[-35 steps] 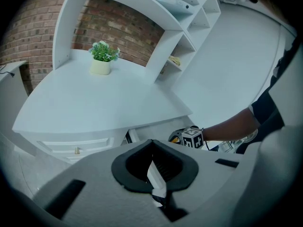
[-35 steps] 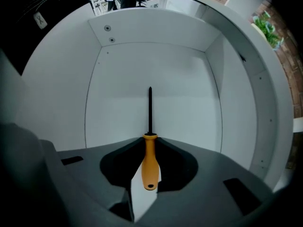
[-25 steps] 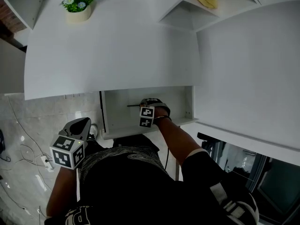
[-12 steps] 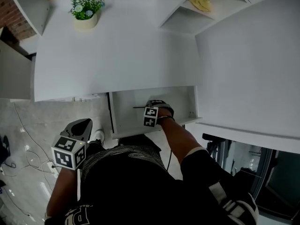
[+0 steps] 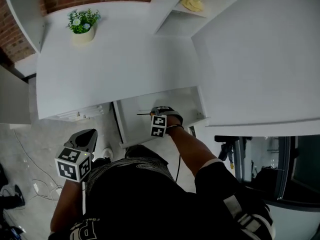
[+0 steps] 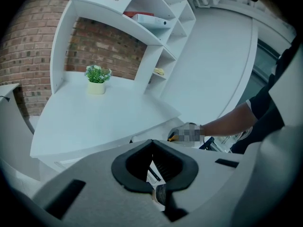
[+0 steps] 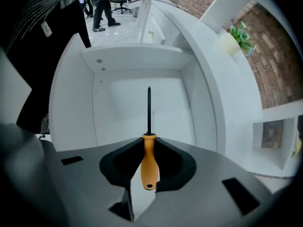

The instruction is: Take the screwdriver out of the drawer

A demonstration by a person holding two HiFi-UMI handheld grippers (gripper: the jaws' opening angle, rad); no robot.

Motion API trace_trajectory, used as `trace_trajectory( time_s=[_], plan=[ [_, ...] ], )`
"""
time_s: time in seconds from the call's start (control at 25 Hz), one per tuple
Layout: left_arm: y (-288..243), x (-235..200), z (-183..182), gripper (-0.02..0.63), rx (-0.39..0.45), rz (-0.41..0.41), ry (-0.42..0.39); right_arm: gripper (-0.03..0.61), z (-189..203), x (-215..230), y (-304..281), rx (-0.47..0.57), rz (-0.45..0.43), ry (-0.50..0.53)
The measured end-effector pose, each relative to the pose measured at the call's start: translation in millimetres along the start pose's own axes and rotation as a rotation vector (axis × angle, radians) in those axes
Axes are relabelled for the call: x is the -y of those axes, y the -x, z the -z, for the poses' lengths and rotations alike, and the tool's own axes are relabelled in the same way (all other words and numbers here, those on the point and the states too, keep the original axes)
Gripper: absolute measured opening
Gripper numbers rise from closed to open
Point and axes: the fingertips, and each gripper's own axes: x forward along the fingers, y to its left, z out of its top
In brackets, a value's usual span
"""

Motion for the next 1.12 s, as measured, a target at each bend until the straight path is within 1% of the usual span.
trace_trajectory(
  time_s=[0.16, 0.32, 0.44, 0.56, 0.64, 0.8, 0.96, 1.12],
  plan=[
    [8.8, 4.4, -0.9, 0.015, 0.011, 0.037, -0.032, 0.067, -12.0, 2.5, 29.3, 0.032, 0.065, -0.063],
    [16.2, 7.7, -1.5, 0.015, 0.025, 0.071, -0.064, 0.069, -25.9, 3.4, 60.0, 0.085, 0.134, -0.144],
    [23.1, 13.5, -3.6, 0.015, 0.041, 0.097, -0.089, 0.069, -32.0, 4.0, 84.4, 0.129, 0.188, -0.232],
    [31.5, 19.6, -5.1, 0.015, 0.052, 0.125, -0.115, 0.069, -44.0, 7.8, 115.8, 0.204, 0.245, -0.344],
    [37.5, 23.4, -5.3, 0.015, 0.056, 0.143, -0.133, 0.069, -53.1, 9.7, 138.1, 0.266, 0.274, -0.438],
    [48.0, 31.6, -8.6, 0.015, 0.070, 0.180, -0.167, 0.069, -69.5, 9.9, 183.7, 0.424, 0.303, -0.670],
    [55.9, 43.8, -13.3, 0.015, 0.084, 0.226, -0.198, 0.069, -78.7, 3.4, 228.2, 0.602, 0.305, -0.929],
    [58.5, 60.1, -19.5, 0.015, 0.095, 0.275, -0.228, 0.069, -77.5, -1.6, 268.0, 0.777, 0.304, -1.129]
  ],
)
